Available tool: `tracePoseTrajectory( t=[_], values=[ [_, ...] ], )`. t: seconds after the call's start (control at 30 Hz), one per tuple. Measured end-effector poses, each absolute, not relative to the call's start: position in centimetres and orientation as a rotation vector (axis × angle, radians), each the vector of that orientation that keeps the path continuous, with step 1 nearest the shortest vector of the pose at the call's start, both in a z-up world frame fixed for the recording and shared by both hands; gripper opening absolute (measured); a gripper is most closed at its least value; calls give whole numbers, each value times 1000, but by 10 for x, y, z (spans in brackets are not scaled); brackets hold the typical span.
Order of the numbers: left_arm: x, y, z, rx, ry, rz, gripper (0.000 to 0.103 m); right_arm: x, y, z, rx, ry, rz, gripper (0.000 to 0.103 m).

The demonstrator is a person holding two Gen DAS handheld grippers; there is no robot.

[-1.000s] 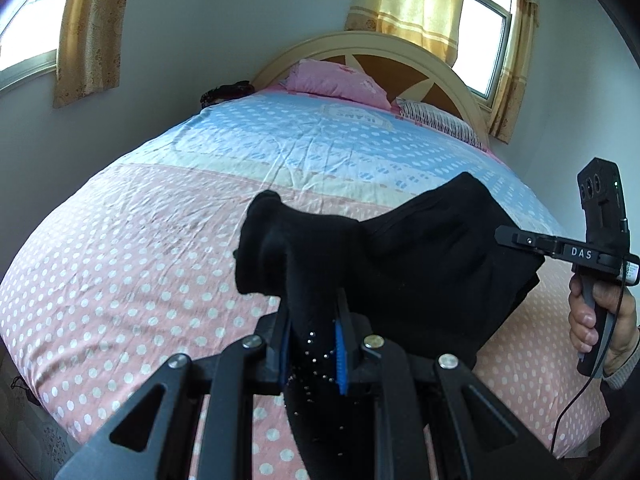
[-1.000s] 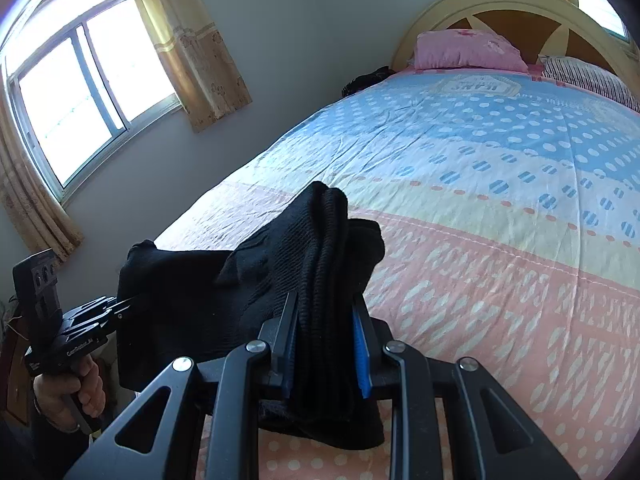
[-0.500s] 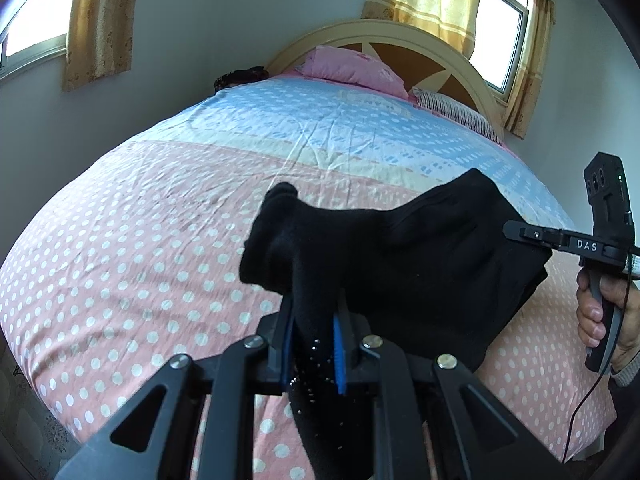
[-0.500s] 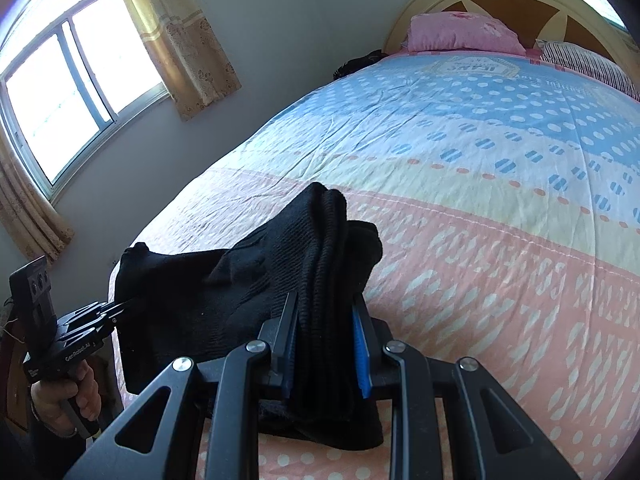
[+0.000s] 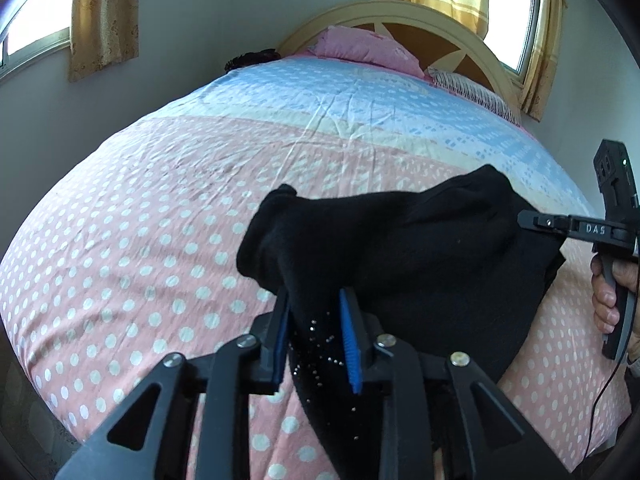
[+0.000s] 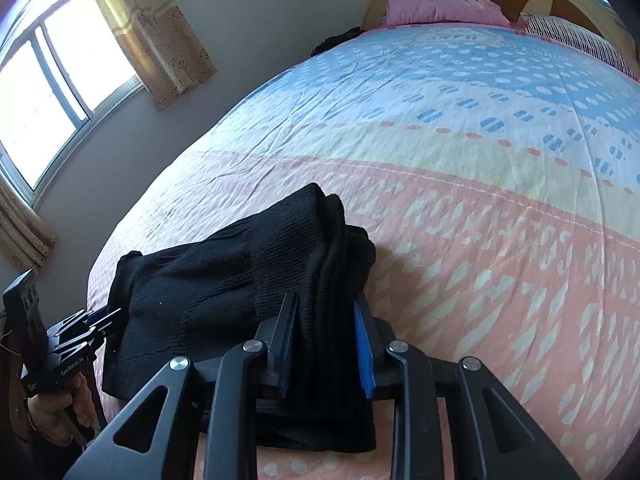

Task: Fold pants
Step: 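Lay the folded pants down and open both tools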

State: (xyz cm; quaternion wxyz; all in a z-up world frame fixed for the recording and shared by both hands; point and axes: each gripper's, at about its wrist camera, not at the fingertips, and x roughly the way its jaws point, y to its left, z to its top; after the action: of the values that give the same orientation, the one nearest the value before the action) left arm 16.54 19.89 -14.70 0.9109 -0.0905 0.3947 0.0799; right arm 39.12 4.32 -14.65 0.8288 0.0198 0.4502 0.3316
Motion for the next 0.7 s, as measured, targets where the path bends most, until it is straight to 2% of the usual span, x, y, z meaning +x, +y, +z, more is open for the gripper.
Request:
tracePoseTrajectory(
  t=[0.1,0.17,0.2,0.27,0.3,0.33,0.4,0.5,0.6,0.7],
  values=[
    [163,203,-155,-212,817,171,39,393,43,-152,29,956,684,34],
    [160,204,-156,-202,812,198,54,395,40,-153,37,957,672,38],
    [158,204,-157,-194,809,210,56,395,39,-154,43,959,673,39],
    [154,206,-158,-201,809,217,63,395,37,-154,44,963,663,47],
    [152,207,-158,-207,811,221,64,395,36,-154,42,959,646,55],
    [150,208,-158,-209,812,227,67,395,33,-152,43,951,623,59],
    [143,209,-155,-205,812,243,68,392,23,-146,56,930,576,59],
    [132,207,-144,-187,779,286,68,378,6,-131,38,886,463,69],
    [119,202,-122,-172,709,305,69,351,-12,-112,32,827,408,70],
    [108,192,-96,-167,626,291,79,310,-26,-90,33,753,410,70]
  ],
)
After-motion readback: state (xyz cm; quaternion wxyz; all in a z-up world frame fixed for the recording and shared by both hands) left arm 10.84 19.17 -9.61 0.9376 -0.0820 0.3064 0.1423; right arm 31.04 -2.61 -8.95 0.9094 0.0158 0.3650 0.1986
